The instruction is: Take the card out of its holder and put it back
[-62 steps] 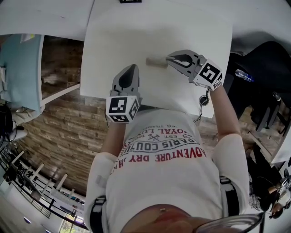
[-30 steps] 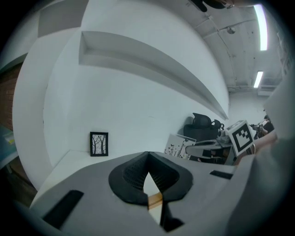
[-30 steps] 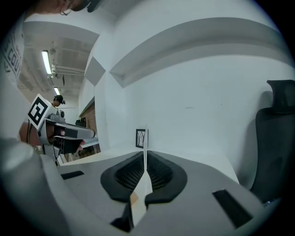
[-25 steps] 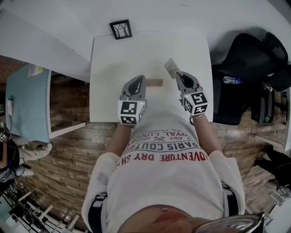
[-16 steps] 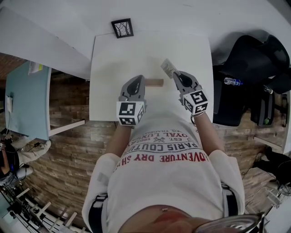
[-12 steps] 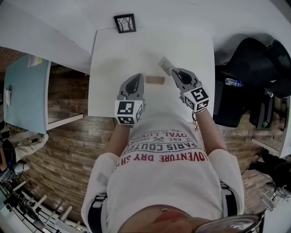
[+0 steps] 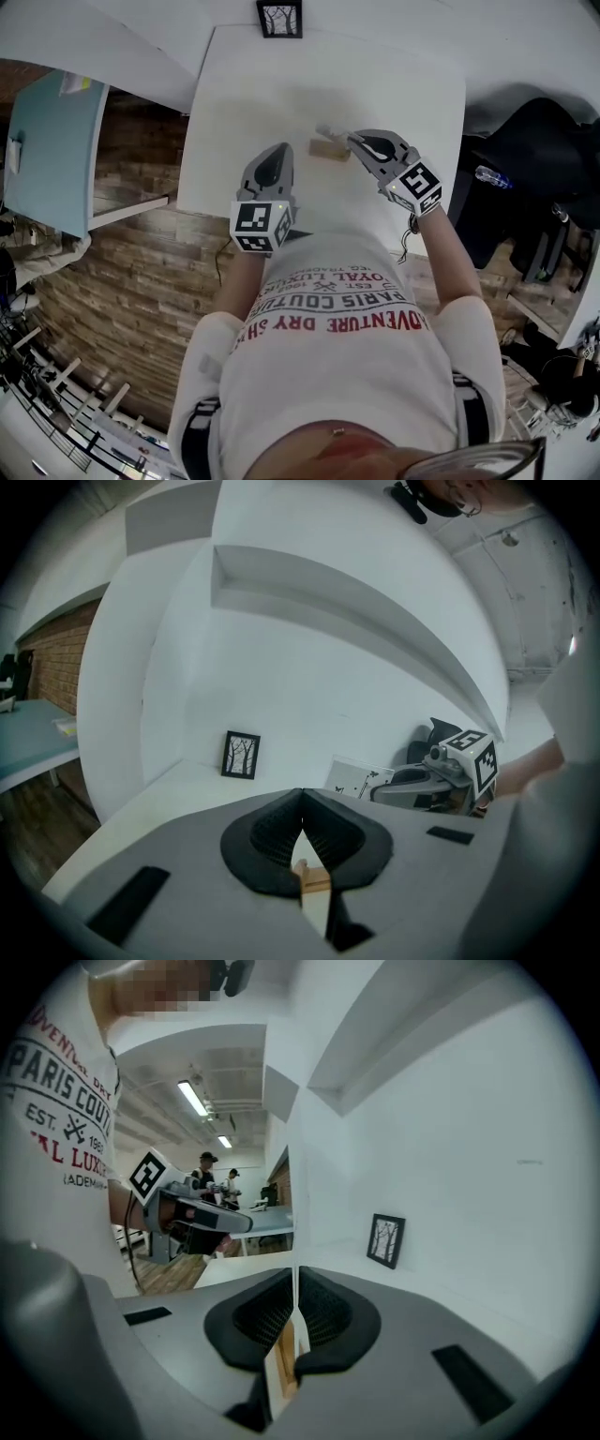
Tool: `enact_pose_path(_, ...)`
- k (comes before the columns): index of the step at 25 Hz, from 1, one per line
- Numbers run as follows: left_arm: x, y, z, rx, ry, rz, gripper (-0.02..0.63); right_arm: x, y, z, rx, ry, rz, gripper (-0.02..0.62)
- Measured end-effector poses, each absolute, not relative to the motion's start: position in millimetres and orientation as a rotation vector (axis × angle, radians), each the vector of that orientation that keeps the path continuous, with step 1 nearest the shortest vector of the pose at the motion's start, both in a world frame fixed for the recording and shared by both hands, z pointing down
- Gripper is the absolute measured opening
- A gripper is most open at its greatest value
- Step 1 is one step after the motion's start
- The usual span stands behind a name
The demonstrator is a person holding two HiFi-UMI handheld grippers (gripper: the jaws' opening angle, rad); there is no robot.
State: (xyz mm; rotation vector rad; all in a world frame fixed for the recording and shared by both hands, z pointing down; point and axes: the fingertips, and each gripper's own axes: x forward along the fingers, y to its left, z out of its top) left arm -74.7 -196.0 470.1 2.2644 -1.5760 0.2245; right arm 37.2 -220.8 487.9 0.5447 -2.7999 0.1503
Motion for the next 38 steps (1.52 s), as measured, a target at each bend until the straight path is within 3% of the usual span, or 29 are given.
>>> enact_pose_path(16, -88.5, -187.1, 496.8, 2.104, -1.677, 0.222, 0.026, 24.9, -216.4, 511.8, 0.067, -2.771, 0.149, 0.034)
enact_pose_path(38, -86.5, -199.1, 501.5, 2.107, -1.655, 0.275, 0.026, 24.7, -224.1, 515.6, 0.092, -2.775, 0.194, 0.034)
